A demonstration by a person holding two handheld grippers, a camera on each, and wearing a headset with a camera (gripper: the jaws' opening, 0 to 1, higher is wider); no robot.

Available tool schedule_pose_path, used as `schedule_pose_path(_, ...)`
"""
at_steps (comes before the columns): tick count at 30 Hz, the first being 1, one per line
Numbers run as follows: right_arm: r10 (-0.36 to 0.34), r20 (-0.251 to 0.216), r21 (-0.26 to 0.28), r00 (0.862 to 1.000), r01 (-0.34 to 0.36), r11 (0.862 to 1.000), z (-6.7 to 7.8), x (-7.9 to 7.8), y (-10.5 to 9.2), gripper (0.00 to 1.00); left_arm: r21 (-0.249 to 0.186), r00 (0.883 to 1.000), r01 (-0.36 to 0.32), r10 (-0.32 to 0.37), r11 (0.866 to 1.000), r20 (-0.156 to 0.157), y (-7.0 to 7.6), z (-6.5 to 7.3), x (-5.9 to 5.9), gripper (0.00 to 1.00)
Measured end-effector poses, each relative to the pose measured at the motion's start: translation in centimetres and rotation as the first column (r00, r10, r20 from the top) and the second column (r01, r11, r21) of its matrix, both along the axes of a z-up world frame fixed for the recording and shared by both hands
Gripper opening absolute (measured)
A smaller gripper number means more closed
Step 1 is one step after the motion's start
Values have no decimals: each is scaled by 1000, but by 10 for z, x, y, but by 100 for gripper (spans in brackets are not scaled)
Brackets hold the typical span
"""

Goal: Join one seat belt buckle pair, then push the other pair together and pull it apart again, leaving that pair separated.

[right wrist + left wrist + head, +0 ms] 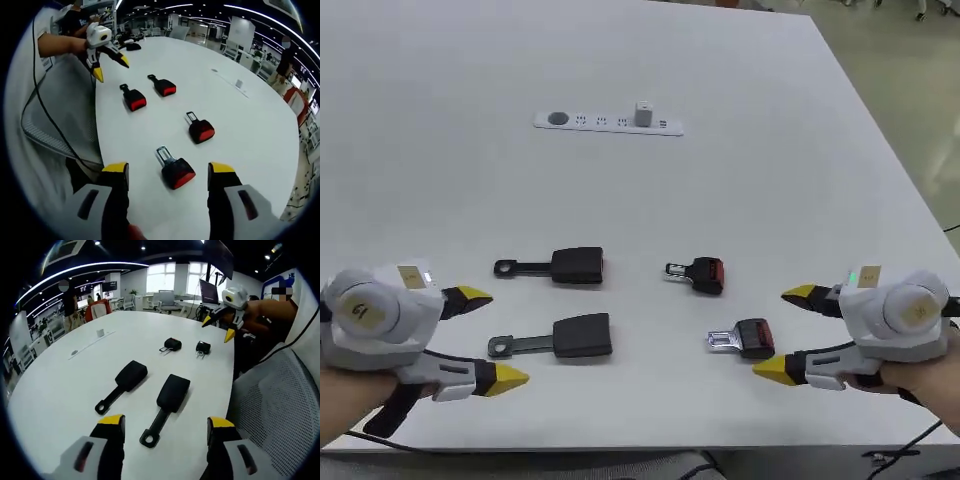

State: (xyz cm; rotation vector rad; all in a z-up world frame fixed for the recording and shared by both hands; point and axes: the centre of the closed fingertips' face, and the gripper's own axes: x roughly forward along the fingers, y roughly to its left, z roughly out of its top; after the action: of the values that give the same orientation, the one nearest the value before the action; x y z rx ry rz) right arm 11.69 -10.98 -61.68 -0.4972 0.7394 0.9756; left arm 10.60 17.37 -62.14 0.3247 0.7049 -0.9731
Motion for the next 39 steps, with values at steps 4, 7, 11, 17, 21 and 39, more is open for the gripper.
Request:
schedule_pose_path(4,42,-9,-24,999,-42,999,-8,2,0,61,1,998,58,-58,998,5,-8,-8,4,61)
schedule_pose_path(7,61,-12,-35,998,-62,997,-12,2,0,61,20,996,88,-88,996,-1,-17,-13,6,60)
schedule_pose_path(11,94,-25,-54,995,-95,994,-16,3,2,60,47,992,130,-130,990,-9,-24,-21,7,59)
schedule_pose_path(17,152,-59,-81,987,-157,984,-27,2,2,55,80,985,174,-172,982,-25,-34,-27,13,57)
schedule_pose_path(21,179,-75,-108,981,-187,976,-36,6,-1,53,100,979,205,-202,974,-40,-41,-33,15,56)
schedule_pose_path(39,296,-159,-175,942,-321,931,-60,6,-12,46,202,942,335,-328,920,-70,-60,-49,22,51)
